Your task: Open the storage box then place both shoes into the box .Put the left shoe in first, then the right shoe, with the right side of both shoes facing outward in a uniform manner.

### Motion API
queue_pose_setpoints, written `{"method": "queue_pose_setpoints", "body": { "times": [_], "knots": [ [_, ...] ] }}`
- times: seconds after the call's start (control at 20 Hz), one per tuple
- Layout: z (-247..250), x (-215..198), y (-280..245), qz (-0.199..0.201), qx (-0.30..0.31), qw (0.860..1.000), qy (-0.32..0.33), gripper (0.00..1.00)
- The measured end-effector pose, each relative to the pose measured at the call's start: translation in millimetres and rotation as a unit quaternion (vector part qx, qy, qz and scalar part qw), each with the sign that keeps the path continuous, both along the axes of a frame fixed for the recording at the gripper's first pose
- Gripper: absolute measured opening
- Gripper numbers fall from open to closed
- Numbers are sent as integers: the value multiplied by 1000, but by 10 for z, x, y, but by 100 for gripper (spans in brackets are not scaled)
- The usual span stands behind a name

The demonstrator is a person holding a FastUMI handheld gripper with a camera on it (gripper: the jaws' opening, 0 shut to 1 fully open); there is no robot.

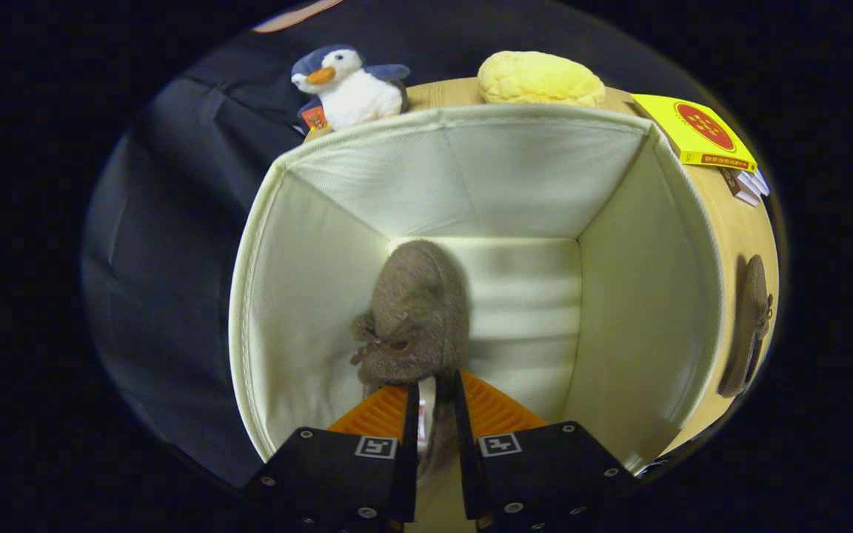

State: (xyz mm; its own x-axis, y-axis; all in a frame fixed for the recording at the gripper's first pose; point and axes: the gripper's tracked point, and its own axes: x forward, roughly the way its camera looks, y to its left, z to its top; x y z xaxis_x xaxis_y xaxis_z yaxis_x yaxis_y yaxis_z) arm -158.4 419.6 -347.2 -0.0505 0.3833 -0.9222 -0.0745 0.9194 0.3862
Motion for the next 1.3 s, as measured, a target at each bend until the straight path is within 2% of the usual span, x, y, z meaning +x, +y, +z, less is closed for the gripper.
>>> {"method": "queue_pose_setpoints", "body": {
  "times": [0.25, 0.4, 0.5, 0.6, 0.75, 0.9, 1.1, 1.3],
  "knots": [
    [392, 204, -175, 2, 64, 997, -52, 57],
    [758, 437, -379, -25, 114, 988, -100, 65],
    [1005, 489, -584, -36, 147, 982, -117, 75],
    [1152, 538, -891, -49, 160, 977, -136, 82],
    [1183, 598, -1456, -66, 148, 972, -168, 88],
    [1018, 615, -2138, -77, 106, 973, -192, 91],
    [654, 497, -2957, -98, 40, 976, -192, 95],
    [243, 252, -3756, -95, -28, 978, -181, 96]
  ]
}}
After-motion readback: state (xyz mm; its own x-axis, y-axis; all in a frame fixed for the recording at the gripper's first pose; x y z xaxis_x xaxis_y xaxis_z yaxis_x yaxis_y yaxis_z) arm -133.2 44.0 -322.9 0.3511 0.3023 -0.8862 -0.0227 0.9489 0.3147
